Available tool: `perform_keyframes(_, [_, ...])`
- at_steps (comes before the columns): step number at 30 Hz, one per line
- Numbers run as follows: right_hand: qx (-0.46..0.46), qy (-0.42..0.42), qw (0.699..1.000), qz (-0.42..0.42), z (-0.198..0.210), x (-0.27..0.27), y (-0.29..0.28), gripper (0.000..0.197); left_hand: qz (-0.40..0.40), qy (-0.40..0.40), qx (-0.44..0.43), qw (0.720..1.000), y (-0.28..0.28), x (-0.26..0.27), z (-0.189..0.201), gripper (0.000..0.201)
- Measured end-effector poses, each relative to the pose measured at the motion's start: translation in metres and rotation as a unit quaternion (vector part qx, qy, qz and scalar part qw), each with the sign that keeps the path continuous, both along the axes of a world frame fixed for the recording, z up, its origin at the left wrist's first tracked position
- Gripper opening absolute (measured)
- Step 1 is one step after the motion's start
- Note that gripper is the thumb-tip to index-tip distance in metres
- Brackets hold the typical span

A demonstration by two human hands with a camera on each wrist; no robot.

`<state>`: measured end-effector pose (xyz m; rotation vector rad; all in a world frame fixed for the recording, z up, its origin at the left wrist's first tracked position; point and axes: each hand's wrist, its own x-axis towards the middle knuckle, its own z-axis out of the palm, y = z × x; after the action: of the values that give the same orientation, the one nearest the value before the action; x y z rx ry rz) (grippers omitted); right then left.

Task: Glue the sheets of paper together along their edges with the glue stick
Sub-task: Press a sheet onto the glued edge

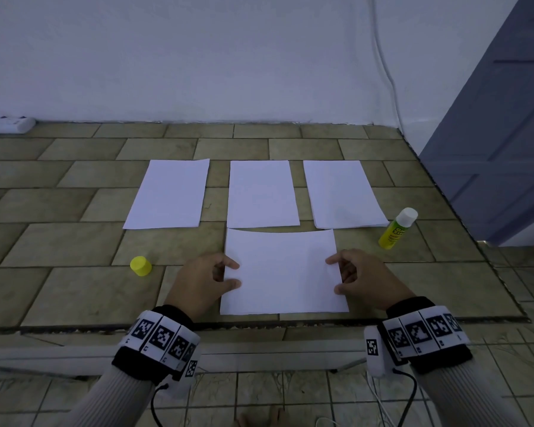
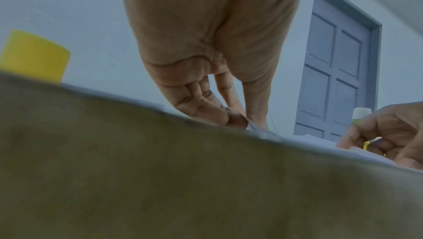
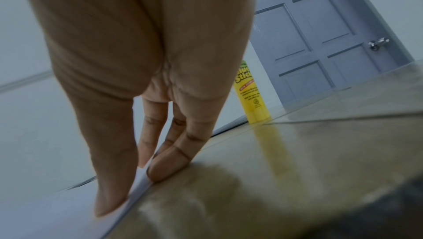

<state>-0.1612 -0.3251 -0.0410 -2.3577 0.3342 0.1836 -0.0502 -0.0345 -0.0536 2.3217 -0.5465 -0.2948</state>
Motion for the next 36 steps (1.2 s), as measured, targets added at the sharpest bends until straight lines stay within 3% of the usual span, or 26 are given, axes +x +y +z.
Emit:
perform_keyframes(25, [-0.003,0.010,1.000,0.000,0.003,0.002,0.001,0.050,0.000,0.003,0.020,1.000,0.003,0.000,0.002,0.025])
perform_keyframes(29, [-0.046,0.033,0.998,0.006,0.004,0.004,0.004,0.050,-0.012,-0.007,0.071,0.997,0.003,0.001,0.000,0.030])
perform_keyframes(34, [-0.139,0.066,0.988,0.032,0.007,0.006,0.009,0.053,-0.013,-0.096,0.170,0.981,-0.002,-0.003,-0.002,0.033])
perform_keyframes(36, [-0.172,0.072,0.982,0.037,0.010,0.007,0.013,0.053,-0.007,-0.104,0.163,0.981,-0.008,-0.004,-0.007,0.048])
